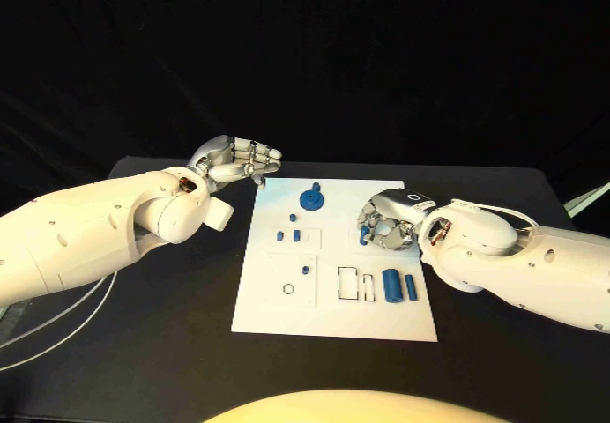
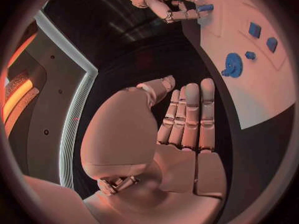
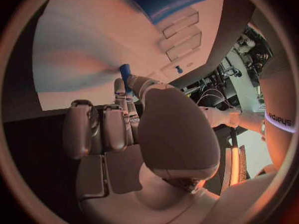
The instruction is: Assemble the parts on the task board
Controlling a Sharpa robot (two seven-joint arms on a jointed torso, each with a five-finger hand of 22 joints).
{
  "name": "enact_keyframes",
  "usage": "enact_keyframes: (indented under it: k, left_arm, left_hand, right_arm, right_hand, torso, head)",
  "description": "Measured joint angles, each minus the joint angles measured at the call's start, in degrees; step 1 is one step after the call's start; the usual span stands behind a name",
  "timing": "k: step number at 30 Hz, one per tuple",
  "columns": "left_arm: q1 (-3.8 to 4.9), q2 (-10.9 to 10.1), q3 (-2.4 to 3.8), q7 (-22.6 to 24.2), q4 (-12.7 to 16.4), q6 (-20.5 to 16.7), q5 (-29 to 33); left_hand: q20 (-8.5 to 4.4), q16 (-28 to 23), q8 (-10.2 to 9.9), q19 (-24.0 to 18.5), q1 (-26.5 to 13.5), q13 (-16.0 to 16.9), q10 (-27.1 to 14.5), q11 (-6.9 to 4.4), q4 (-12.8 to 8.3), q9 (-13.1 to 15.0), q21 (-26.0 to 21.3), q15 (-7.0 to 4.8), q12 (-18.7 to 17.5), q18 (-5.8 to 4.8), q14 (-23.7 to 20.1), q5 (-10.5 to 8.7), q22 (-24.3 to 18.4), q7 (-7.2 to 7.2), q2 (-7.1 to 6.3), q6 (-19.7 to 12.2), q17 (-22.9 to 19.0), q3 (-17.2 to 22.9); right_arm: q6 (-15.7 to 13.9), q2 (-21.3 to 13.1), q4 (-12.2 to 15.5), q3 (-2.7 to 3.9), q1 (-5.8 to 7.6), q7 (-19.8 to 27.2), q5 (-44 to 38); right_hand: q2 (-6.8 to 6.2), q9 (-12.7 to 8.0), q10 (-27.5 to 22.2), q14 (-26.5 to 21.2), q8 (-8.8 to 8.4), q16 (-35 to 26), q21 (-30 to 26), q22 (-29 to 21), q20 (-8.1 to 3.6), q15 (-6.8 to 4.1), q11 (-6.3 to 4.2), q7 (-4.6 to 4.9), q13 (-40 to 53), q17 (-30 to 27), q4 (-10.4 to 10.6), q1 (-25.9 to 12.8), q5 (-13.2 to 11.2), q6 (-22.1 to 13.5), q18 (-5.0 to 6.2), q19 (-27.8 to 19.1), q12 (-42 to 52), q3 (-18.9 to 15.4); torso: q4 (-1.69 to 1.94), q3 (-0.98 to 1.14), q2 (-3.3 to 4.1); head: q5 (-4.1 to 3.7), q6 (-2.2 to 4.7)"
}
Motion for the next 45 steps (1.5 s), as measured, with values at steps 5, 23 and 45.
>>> enact_keyframes:
  k: [5, 23, 45]
  left_arm:
    - [0.0, 0.0, 0.0, 0.0, 0.0, 0.0, 0.0]
    - [0.0, 0.3, 0.0, 0.0, -0.5, 0.0, 0.0]
    - [-0.01, 1.5, -0.01, 0.0, -1.4, 0.3, 0.0]
  left_hand:
    - [0.0, 0.0, 0.0, 0.0, 0.0, 0.0, 0.0, 0.0, 0.0, 0.0, 0.0, 0.0, 0.0, 0.0, 0.0, 0.0, 0.0, 0.0, 0.0, 0.0, 0.0, 0.0]
    - [0.0, 0.0, 0.0, 0.0, 0.0, 0.0, 0.0, 0.0, 0.0, 0.0, 0.0, 0.0, 0.3, 0.0, 0.0, 0.0, 0.0, 0.0, 0.0, 0.0, 0.0, 0.0]
    - [0.0, 0.0, 0.0, 0.0, 0.0, 0.0, 0.0, 0.0, 0.0, 0.0, 0.0, 0.0, 0.3, -0.01, 0.0, 0.0, 0.0, 0.0, 0.0, 0.0, 0.0, 0.0]
  right_arm:
    - [-1.4, -0.2, 0.4, -0.03, -0.03, 0.0, -0.2]
    - [-4.7, -2.9, 9.0, 0.53, 1.99, -0.2, 3.9]
    - [-6.1, 8.5, 9.0, -0.5, -3.4, 1.6, -0.8]
  right_hand:
    - [-0.01, 0.0, 0.6, 0.0, 0.0, 0.0, 0.2, 0.0, -0.01, -0.01, 0.22, -0.01, 0.0, 0.0, -1.5, 0.0, -0.5, 0.0, -0.02, 0.0, 0.0, 1.5]
    - [0.0, 2.1, 2.6, 0.4, 1.59, 0.2, 0.8, 0.0, -0.02, -0.39, -0.45, -0.41, 1.9, 0.0, -3.7, -2.7, -0.5, -1.3, -0.9, 0.0, 0.0, 3.7]
    - [0.0, 2.4, 2.7, 0.4, 1.59, 0.2, 0.8, 0.0, -0.02, -0.39, -0.39, -0.41, 1.9, 0.0, -4.0, -2.7, -0.5, -1.3, -0.9, 0.0, 0.0, 4.0]
  torso:
    - [0.01, 0.0, 0.0]
    - [-0.05, -0.05, -0.18]
    - [-0.04, -0.16, -0.15]
  head:
    - [-0.05, -0.05]
    - [0.12, 0.17]
    - [2.43, -0.3]
